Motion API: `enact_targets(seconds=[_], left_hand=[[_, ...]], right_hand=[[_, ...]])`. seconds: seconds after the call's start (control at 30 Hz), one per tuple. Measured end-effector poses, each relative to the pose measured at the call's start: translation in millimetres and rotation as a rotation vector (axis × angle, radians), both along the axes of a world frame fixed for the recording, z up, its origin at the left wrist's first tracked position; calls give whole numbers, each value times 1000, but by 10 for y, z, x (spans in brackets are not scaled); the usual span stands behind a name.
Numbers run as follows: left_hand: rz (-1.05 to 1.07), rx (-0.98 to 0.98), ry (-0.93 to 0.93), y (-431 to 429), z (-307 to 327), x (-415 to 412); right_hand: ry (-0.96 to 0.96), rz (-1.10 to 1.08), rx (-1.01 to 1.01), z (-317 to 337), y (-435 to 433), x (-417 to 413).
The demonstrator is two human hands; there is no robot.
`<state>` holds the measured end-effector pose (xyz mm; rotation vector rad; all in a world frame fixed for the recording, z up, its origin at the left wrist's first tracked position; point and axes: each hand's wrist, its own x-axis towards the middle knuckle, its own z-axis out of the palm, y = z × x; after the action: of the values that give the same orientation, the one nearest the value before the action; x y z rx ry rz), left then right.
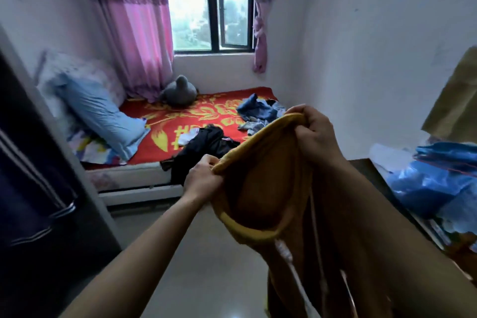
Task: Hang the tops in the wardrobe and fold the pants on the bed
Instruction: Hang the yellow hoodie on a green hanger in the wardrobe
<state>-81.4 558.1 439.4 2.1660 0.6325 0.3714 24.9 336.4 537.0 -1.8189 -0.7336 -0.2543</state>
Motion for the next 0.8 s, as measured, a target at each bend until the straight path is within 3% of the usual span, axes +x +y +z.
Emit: enact_targets(seconds=[0.23, 0.5, 0.6, 0.7, 0.8], left_hand=[[333, -219, 144, 1391, -454, -778], [429, -892, 260, 2129, -841, -1547], [517, -926, 119, 2370, -914, -1733], [793, -894, -143, 2777, -861, -1974], [988, -791, -284, 3247, -666, -2242]], right_hand=[[267, 156, 211, -168, 1810, -267], [337, 483, 237, -300, 3301, -791], [357, 576, 237, -348, 3851, -902], [396, 708, 206, -439, 4406, -1015], [465, 833, 142, -530, 4977, -1107]])
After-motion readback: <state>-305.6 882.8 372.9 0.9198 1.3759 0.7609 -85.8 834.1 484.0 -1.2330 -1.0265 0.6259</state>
